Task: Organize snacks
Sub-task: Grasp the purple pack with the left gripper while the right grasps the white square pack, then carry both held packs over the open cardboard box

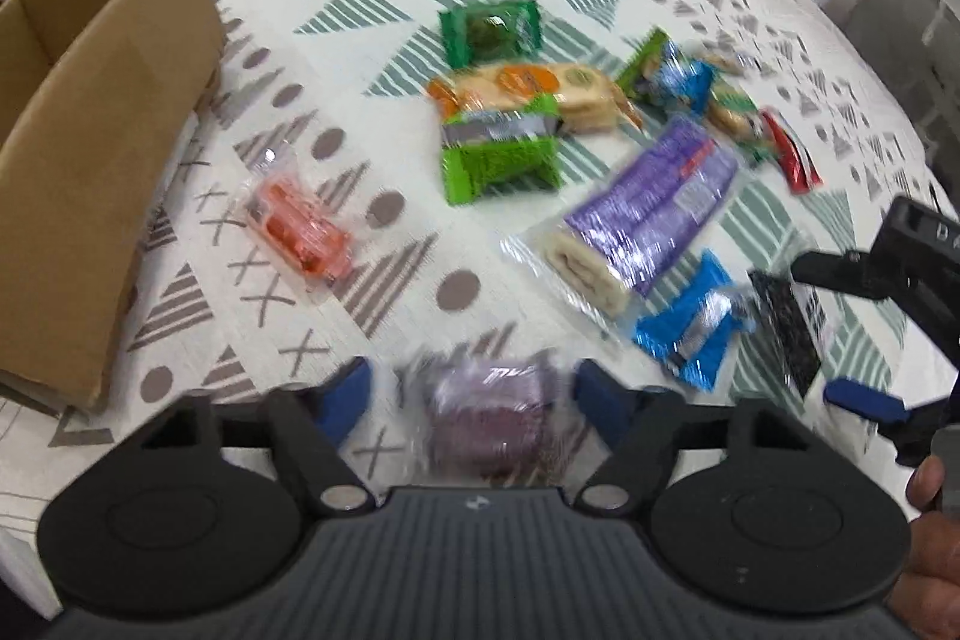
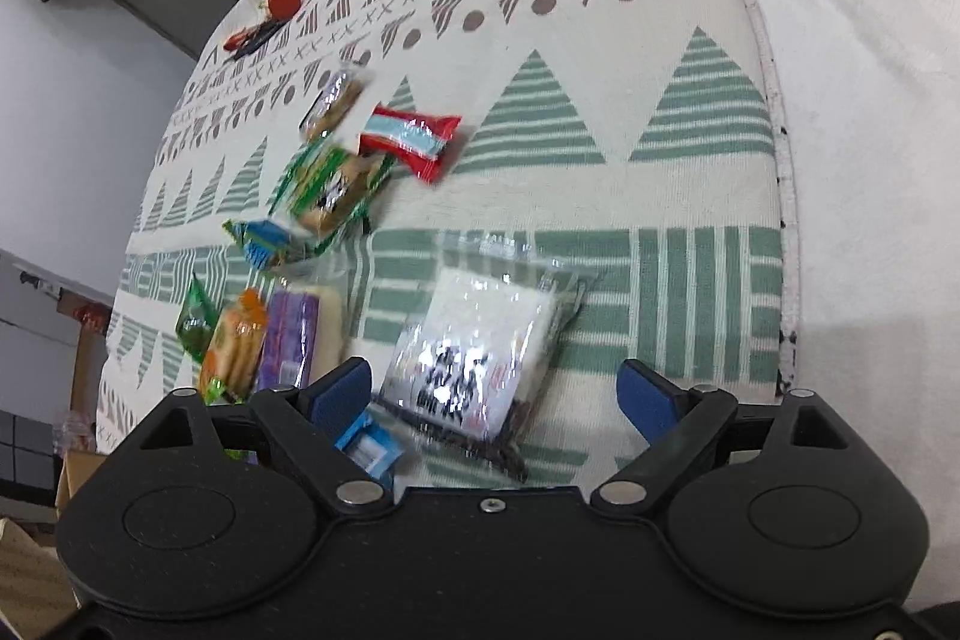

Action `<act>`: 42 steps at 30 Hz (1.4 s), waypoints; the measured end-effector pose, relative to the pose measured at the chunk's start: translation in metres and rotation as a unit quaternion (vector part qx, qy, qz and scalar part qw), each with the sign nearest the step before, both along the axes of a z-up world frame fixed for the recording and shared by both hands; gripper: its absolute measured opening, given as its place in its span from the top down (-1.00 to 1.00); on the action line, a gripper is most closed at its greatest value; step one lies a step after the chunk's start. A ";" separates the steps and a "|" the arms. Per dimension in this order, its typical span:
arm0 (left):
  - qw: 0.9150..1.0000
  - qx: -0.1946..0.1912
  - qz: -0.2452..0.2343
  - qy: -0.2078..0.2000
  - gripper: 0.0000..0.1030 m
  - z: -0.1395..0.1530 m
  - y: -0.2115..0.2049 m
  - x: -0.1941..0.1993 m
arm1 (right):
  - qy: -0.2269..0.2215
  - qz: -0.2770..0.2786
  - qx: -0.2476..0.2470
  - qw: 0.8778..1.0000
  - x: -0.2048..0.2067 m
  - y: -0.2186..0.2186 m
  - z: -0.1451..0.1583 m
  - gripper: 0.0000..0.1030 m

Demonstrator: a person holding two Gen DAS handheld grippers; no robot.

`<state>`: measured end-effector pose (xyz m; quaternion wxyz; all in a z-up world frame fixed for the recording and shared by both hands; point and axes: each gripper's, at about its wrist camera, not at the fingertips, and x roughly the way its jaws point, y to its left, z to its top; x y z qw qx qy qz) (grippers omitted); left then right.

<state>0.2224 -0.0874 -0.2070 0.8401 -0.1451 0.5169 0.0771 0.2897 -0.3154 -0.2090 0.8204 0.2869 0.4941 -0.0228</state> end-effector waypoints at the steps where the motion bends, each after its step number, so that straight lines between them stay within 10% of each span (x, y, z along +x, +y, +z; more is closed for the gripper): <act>1: 1.000 0.001 0.003 -0.002 -0.04 0.001 0.001 0.001 | -0.002 0.002 -0.004 1.000 0.001 0.001 0.000 -0.80; 10: 1.000 -0.019 0.013 -0.018 0.26 0.008 0.007 0.002 | -0.011 0.026 -0.065 0.997 0.015 0.017 -0.003 -0.85; 16: 0.999 -0.028 0.018 -0.034 0.26 0.021 0.015 -0.005 | -0.028 0.036 -0.054 0.997 0.012 0.017 0.000 0.03; 42: 0.988 -0.028 0.057 -0.143 0.26 0.104 0.080 -0.054 | -0.138 0.107 0.087 0.981 -0.025 0.053 0.057 0.13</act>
